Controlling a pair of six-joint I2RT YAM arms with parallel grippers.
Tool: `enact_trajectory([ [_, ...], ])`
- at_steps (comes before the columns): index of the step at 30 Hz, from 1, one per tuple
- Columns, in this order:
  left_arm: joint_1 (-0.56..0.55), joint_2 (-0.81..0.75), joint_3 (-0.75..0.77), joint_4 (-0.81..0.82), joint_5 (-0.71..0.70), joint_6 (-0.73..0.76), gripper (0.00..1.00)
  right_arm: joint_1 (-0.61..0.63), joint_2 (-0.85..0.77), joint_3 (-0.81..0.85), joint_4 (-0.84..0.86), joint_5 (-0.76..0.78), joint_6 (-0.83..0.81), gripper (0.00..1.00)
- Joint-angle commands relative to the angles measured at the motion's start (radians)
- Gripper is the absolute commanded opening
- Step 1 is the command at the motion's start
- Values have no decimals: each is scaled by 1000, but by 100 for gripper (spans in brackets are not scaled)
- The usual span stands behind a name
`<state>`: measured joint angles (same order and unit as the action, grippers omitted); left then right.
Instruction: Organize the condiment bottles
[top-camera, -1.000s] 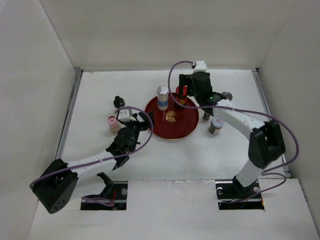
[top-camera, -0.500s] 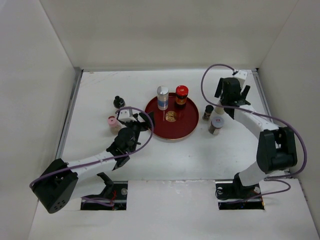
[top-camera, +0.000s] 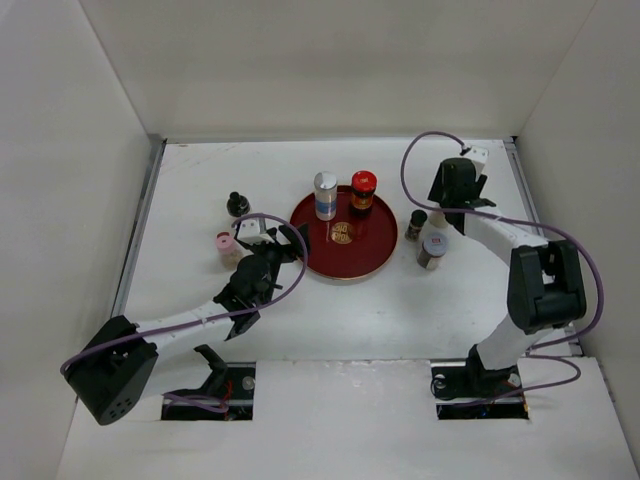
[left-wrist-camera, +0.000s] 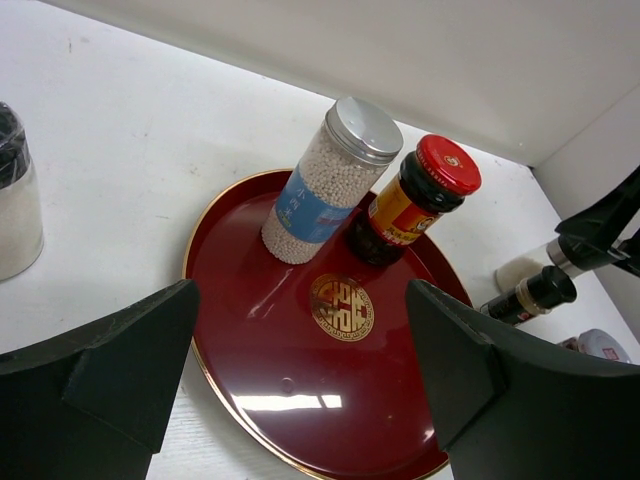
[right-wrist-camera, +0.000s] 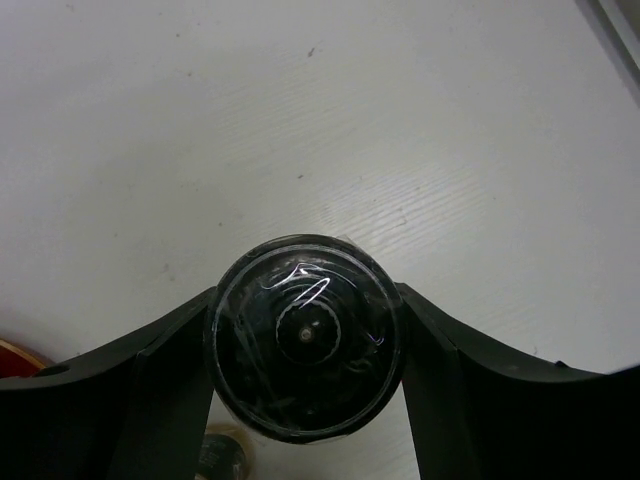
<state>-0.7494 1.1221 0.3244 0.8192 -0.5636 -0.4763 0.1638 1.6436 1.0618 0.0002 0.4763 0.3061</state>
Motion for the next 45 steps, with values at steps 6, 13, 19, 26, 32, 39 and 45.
enact_trajectory([
  [6,0,5,-1,47,13,-10,84,100,-258,-14,239,116,-100,50],
  [13,6,-5,-5,49,13,-12,84,304,-334,-23,221,97,-118,51],
  [19,12,-22,-12,49,8,-12,84,476,-352,-118,199,82,-59,51],
  [26,14,-7,-8,49,10,-12,84,570,-226,-117,239,-13,-4,51],
  [32,12,-2,-8,51,13,-12,84,587,-85,-37,296,2,-33,53],
  [39,11,13,-4,54,13,-13,84,587,65,53,351,13,-68,53],
  [45,11,18,-4,58,14,-13,84,581,130,84,343,36,-71,74],
])
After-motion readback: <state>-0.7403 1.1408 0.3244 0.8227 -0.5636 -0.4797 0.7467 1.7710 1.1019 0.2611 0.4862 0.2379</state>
